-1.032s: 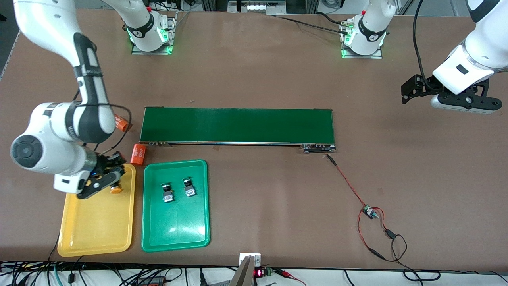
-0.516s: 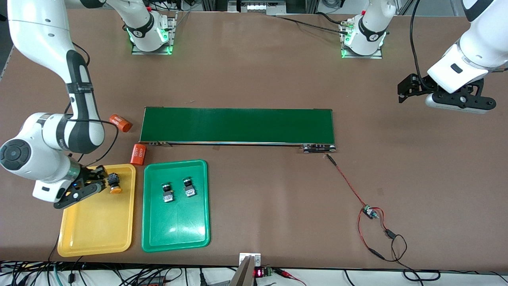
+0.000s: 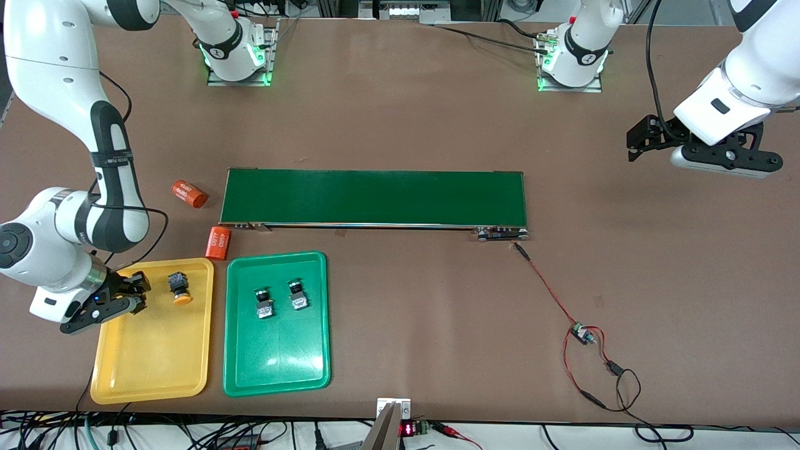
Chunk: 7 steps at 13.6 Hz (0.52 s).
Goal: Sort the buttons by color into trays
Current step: 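Carry the yellow switch over the yellow tray with the right gripper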
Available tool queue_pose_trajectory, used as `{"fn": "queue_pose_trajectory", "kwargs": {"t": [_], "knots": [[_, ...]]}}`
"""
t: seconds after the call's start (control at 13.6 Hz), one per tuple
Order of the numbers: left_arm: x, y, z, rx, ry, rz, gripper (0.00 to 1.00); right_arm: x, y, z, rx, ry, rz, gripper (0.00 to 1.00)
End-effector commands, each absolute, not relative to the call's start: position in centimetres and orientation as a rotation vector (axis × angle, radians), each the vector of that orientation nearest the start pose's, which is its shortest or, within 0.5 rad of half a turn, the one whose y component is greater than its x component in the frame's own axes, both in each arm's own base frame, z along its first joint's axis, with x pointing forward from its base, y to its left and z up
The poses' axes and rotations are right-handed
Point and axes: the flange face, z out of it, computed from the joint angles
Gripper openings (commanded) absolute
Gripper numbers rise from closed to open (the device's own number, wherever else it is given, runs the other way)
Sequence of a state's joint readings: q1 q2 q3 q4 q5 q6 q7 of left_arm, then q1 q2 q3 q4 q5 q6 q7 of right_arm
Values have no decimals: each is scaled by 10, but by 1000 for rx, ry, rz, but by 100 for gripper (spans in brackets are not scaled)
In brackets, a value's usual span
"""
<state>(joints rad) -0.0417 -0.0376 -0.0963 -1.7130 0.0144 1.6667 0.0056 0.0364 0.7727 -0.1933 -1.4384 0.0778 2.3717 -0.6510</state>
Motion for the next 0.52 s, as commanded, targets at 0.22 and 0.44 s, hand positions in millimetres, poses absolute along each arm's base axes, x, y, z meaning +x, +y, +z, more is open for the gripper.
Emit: {"fn": "queue_pose_trajectory", "kwargs": {"t": [0.22, 0.44], "knots": [[542, -78, 593, -3113, 215, 22, 100, 756, -67, 220, -3150, -912, -536, 0], [542, -78, 594, -3113, 215, 19, 100, 758, -51, 228, -3111, -994, -540, 0]]}}
